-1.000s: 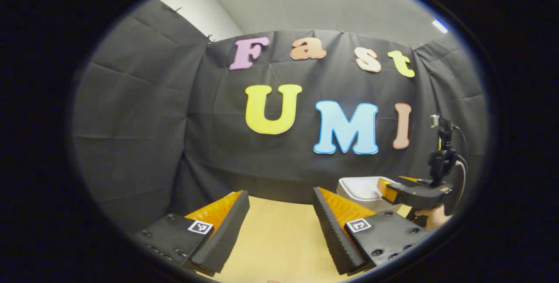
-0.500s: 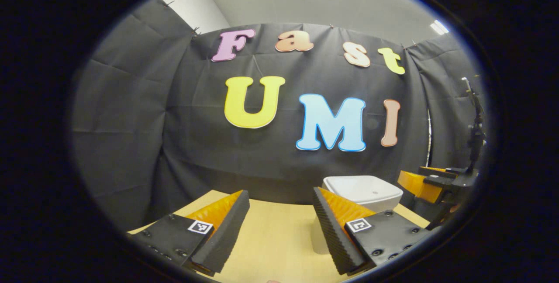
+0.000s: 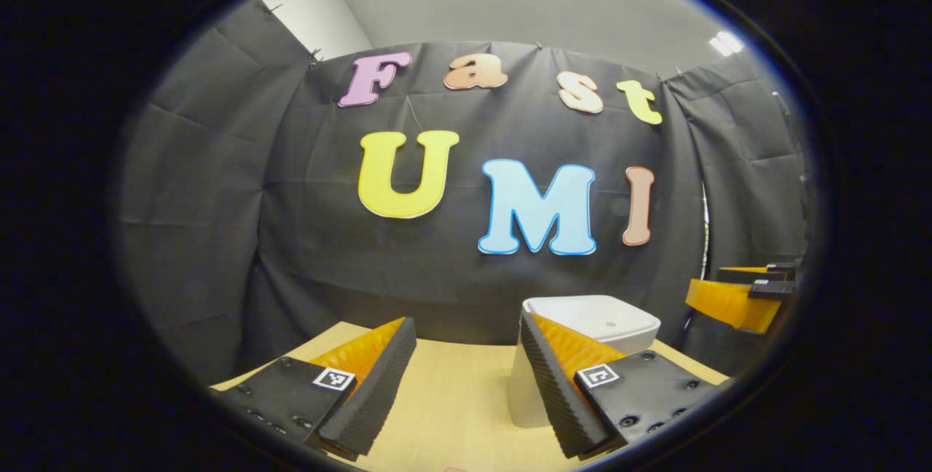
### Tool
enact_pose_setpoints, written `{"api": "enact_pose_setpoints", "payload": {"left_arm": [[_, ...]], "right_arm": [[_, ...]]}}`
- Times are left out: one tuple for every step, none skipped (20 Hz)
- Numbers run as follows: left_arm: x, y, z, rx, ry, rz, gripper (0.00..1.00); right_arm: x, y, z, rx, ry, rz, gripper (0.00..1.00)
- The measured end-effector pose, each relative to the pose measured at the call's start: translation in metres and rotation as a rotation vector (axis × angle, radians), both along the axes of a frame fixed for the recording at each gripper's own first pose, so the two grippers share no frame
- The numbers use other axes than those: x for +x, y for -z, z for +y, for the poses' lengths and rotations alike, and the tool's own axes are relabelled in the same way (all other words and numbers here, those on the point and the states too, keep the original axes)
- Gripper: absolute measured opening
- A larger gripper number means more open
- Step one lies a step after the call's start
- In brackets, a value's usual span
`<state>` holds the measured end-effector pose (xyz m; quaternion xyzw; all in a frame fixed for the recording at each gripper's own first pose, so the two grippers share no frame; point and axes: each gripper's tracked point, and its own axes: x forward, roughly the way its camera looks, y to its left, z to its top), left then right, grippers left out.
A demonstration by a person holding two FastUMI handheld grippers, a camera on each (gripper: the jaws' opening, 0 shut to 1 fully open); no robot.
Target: Press the lid of the desktop garbage bin to open it, pick up the crumpled paper on the desktop and throw it into the bin, then pick up the pop can on the desktop and drop it into the bin, and finally close the garbage bin lid.
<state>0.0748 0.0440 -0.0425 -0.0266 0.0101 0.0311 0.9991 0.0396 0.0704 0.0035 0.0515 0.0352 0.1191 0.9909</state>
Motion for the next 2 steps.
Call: {"api": "enact_pose_setpoints", "payload": {"left_arm": [[-0.001,0.0,0.0,0.0,0.0,0.0,0.95],[-0.003,-0.001,0.0,0.002,0.002,-0.001,0.95]], "right_arm": [[-0.001,-0.003,0.0,-0.004,0.002,-0.014,0.94],[-0.012,-0.008,-0.001,-0.007,0.001,-0.017,0.94]]}}
